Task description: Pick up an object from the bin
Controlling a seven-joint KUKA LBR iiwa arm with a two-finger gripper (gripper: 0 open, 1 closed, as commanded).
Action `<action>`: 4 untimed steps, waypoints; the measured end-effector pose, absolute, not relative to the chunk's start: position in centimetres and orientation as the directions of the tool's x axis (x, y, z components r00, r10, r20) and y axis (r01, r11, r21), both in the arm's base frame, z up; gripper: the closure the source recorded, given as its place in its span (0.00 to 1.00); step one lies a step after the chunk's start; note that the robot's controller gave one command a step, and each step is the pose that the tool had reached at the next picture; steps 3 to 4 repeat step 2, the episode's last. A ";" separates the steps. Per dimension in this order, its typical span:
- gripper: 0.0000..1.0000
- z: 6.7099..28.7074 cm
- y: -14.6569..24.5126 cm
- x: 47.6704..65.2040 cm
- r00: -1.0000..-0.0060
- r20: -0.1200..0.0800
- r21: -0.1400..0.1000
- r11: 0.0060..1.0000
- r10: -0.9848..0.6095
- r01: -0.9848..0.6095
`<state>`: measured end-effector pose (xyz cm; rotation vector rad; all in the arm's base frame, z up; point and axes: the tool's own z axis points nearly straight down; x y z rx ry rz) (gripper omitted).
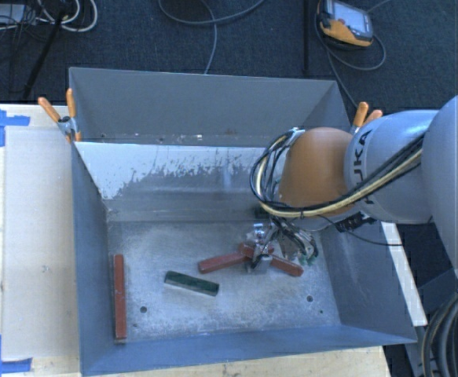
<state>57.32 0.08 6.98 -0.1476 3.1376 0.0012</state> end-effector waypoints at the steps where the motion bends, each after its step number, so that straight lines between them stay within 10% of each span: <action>1: 1.00 7.0 0.1 57.3 -0.996 0.000 0.001 0.996 -0.093 -0.093; 2: 1.00 20.1 -0.5 55.0 -0.996 -0.007 -0.001 0.996 -0.092 -0.092; 4: 1.00 20.1 -0.5 55.0 -0.996 -0.007 -0.001 0.996 -0.092 -0.092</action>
Offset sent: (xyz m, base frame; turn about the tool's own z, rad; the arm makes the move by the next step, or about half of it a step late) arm 0.0000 0.0000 0.0000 0.0000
